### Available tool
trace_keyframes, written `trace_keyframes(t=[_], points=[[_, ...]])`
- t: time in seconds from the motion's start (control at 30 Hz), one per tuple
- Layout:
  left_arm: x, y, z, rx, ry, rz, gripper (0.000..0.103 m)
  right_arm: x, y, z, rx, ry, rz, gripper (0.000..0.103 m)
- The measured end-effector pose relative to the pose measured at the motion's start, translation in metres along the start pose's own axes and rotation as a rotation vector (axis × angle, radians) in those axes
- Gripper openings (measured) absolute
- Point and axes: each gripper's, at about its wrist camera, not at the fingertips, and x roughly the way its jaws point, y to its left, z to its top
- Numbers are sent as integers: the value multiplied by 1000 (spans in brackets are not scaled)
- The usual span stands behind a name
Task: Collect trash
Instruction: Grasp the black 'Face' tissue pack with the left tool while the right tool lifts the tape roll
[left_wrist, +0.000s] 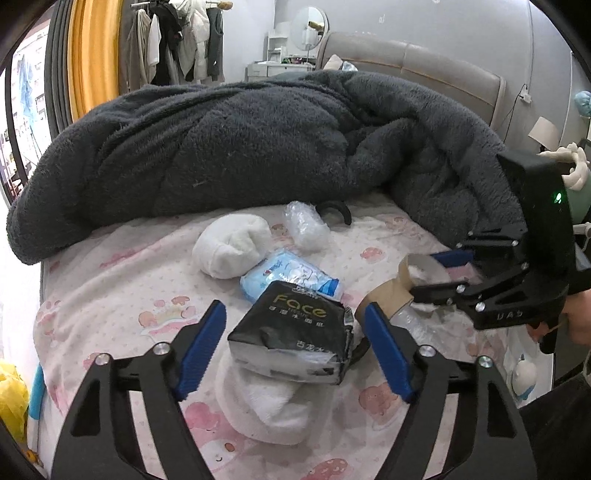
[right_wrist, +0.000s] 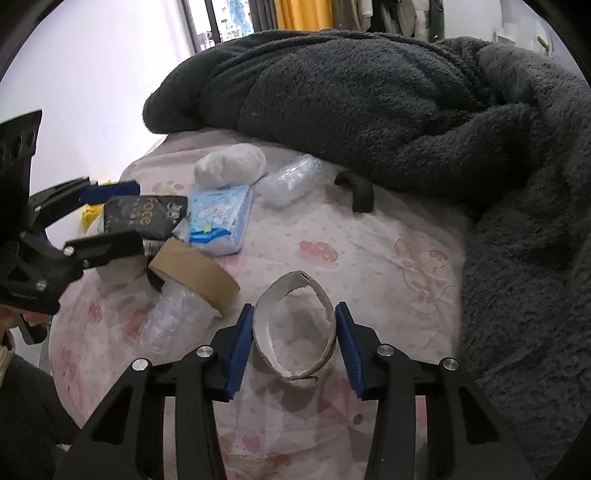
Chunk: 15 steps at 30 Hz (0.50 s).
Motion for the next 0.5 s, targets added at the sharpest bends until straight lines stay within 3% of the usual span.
trace_keyframes(t=[0.1, 0.17, 0.23, 0.5], points=[[2, 0, -1, 6, 21, 3, 72, -4, -3, 2, 23, -22, -12, 45], [7, -1, -4, 13, 45, 17, 57, -7, -3, 4, 39, -40, -15, 45], [8, -3, -5, 19, 49, 35, 57, -11, -2, 7, 47, -59, -16, 45], [-22, 3, -1, -51, -55, 52, 57, -31, 8, 20, 86, -148, -10, 45]])
